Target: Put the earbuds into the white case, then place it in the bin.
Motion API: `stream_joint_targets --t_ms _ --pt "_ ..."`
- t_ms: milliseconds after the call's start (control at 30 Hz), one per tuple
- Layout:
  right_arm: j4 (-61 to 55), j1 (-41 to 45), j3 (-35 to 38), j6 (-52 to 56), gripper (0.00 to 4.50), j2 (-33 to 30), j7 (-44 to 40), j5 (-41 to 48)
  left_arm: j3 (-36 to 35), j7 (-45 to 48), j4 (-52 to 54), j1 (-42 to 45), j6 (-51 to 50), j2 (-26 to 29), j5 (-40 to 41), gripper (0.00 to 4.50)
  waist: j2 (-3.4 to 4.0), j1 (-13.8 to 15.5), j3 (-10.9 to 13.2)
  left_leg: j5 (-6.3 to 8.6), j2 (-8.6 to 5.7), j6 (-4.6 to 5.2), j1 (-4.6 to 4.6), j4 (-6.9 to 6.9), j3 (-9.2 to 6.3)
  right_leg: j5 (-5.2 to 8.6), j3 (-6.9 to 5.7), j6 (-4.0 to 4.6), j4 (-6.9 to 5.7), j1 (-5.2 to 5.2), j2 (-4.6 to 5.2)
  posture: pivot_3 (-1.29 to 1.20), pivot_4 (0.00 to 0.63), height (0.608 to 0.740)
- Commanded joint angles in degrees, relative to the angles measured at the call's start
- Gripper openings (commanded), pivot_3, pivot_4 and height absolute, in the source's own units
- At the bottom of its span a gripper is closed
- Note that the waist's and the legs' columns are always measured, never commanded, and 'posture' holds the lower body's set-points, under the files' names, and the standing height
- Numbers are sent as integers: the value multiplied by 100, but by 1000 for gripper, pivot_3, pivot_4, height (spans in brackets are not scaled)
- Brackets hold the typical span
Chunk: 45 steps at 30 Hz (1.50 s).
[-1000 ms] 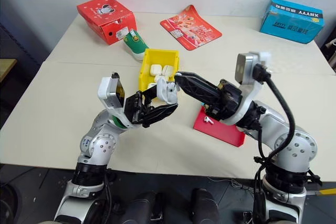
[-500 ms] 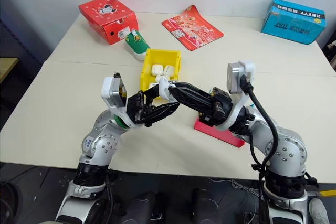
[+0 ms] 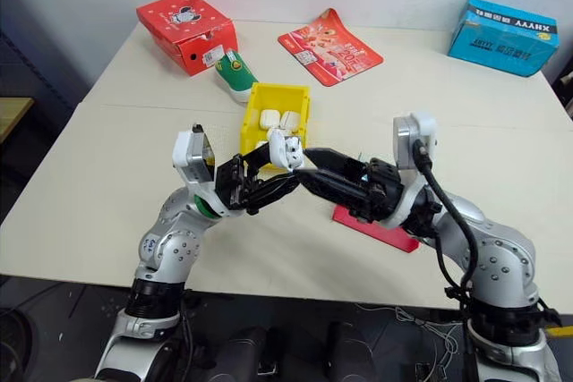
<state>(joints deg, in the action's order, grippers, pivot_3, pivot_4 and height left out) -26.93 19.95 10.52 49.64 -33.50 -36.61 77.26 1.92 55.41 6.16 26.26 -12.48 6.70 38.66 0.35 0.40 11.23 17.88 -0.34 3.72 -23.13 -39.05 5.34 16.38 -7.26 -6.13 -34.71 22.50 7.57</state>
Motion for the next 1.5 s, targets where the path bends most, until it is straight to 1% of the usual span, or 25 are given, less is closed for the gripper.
stream_joint_targets --t_ms 33,100,167,200,233,300,367,400,467,567,667,733,800,900,1067,1133,1333,1500 --pt "-268 -156 362 176 4454 -376 -209 610 22 73 260 -1 60 23 79 2821 0 13 0 1 0 1 0 0 0 0 0 0 2 0 0 0 150 740" --pt "-205 -326 586 227 4454 -655 -301 673 19 109 274 -39 45 116 45 2821 0 40 0 2 0 3 0 0 1 0 0 0 12 0 0 0 150 740" --pt "-56 -495 869 126 4454 -881 -357 507 24 101 261 -44 69 266 -107 2821 0 80 0 3 0 4 0 0 1 0 0 0 28 -1 1 0 150 740" --pt "6 -581 973 23 4454 -1000 -455 266 48 87 245 -36 69 383 -230 2821 0 97 0 3 0 4 0 0 1 0 1 0 28 -1 1 0 150 740" --pt "39 -662 1021 -145 4270 -1122 -578 -104 113 84 211 -20 113 536 -447 2821 0 101 0 3 0 4 0 0 2 0 1 0 30 -1 0 0 150 740" --pt "64 -763 997 -638 3877 -1485 -1091 -1032 466 139 76 37 195 1101 -1241 2821 0 107 0 4 0 4 0 0 4 0 1 0 30 -1 0 0 150 740" --pt "71 -756 893 -987 3213 -1669 -1434 -1573 700 109 -9 86 144 1442 -1676 2821 0 103 0 5 0 3 0 0 9 0 1 0 30 1 -2 0 150 740" --pt "81 -736 840 -1087 2872 -1703 -1539 -1719 757 92 -30 105 121 1516 -1754 2821 0 105 0 5 0 3 1 1 13 0 1 0 30 2 -3 0 150 740" --pt "-57 -430 513 -1292 2146 -1802 -1753 -2094 862 35 -77 186 126 1627 -1977 2821 0 105 0 7 1 1 1 2 9 0 0 0 30 2 -2 0 150 740" --pt "-270 101 -34 -1274 1072 -1723 -1718 -2390 1039 31 -156 324 171 1677 -2265 2821 0 92 1 8 3 -1 0 1 7 0 4 0 30 6 0 0 150 740" --pt "-469 561 -740 -1387 32 -1541 -1614 -2971 1135 -71 -206 441 65 1562 -2373 2821 0 96 0 10 6 -8 0 2 -1 0 2 0 29 8 1 0 150 740" --pt "-477 829 -1081 -1246 32 -1299 -1358 -3147 1172 -86 -205 464 52 1515 -2407 2821 0 98 0 11 6 -10 0 3 -1 0 2 0 30 8 1 0 150 740" --pt "-454 924 -1323 -1211 32 -1140 -1223 -3385 1176 -103 -199 458 88 1497 -2431 2821 0 104 0 11 5 -9 -2 2 0 0 1 0 30 8 2 0 150 740" --pt "-455 951 -1631 -1180 32 -1226 -1291 -3781 1166 -54 -143 413 98 1537 -2424 2821 0 109 1 10 3 -7 -7 1 -2 0 -6 0 19 5 3 0 150 740" --pt "-387 1023 -1854 -1081 32 -1181 -1116 -4260 1133 -42 -88 409 78 1574 -2394 2821 0 94 0 11 2 -5 -8 1 -1 0 -13 0 20 3 1 0 150 740" --pt "-360 925 -1914 -1069 32 -1393 -1287 -4446 1107 -34 -32 388 87 1595 -2366 2821 0 95 1 10 2 -5 -8 1 0 0 -13 -1 18 3 -1 0 150 740" --pt "-322 345 -1595 -1175 32 -1708 -1492 -4581 1002 -54 129 278 142 1587 -2267 2821 -2 109 0 10 1 -3 -8 0 -1 -1 -16 -1 19 -2 -1 0 150 740" --pt "-396 -243 -1103 -1371 32 -1780 -1540 -4566 896 24 311 124 86 1624 -2095 2821 -2 105 0 8 1 -2 -7 -1 0 -1 -16 -2 16 -3 -1 0 150 740"
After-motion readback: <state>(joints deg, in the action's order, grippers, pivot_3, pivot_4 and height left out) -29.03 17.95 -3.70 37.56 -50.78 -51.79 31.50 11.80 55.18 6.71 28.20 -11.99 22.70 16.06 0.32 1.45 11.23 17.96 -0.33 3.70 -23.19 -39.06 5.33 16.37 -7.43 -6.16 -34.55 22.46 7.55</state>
